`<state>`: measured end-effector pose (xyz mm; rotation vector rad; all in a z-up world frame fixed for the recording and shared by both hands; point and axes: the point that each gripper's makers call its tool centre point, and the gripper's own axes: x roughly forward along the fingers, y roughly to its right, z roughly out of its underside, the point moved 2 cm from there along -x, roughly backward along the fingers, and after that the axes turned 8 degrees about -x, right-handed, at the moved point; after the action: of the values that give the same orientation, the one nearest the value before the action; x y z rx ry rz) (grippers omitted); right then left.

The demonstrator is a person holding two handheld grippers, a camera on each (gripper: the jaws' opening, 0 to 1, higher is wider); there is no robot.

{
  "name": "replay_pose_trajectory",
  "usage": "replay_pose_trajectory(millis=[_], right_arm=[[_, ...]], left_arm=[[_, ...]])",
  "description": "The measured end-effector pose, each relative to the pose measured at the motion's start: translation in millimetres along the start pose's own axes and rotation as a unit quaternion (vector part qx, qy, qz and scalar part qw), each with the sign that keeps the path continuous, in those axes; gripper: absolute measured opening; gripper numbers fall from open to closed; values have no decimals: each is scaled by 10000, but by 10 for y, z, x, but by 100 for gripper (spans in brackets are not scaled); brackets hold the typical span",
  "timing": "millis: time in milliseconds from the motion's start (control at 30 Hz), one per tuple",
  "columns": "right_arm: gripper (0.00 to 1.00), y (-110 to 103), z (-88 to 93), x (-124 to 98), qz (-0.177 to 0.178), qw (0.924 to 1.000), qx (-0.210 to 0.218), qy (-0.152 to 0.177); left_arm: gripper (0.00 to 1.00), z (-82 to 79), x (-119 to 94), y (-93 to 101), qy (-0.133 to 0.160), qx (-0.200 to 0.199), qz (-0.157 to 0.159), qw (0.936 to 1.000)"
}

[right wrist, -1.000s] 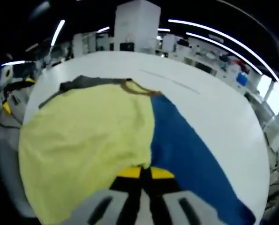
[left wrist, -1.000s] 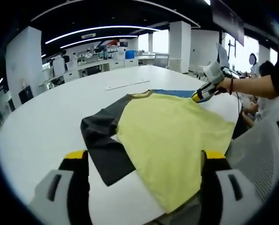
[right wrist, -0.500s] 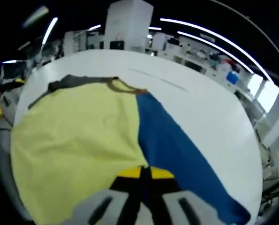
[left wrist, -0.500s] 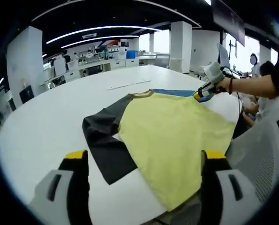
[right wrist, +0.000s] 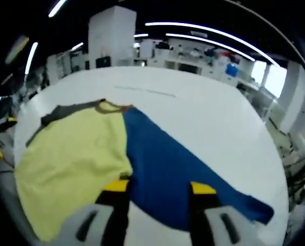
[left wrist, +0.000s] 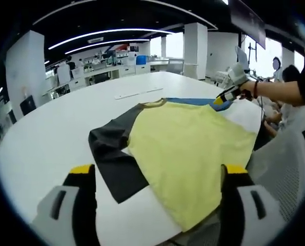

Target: Fold the garment on the visible template until the final outline fits inside the template.

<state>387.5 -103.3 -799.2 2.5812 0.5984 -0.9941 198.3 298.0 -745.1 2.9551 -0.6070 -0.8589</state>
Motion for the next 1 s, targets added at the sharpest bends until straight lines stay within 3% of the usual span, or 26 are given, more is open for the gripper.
replay_pose_trajectory(millis=[300,333,400,500,1000], right_arm=[[65,339,210,-127,266,9990,356,-109],[66,414,277,-101,272,9986,430,-120],[67,335,295,-226,303,9981,527,-122],[69,467,365,-230,369,9975,585,-166],[65,985,777,-470,974,9893,1019,-376]], left_arm=[[99,9,6,40,-29,76,44,10000],[99,16,7,39,-41,79,42,10000],[99,23,8,36,-44,84,38,9999],[99,23,9,35,-48,88,29,9999],[99,0,36,48,-65,127,16,9999]])
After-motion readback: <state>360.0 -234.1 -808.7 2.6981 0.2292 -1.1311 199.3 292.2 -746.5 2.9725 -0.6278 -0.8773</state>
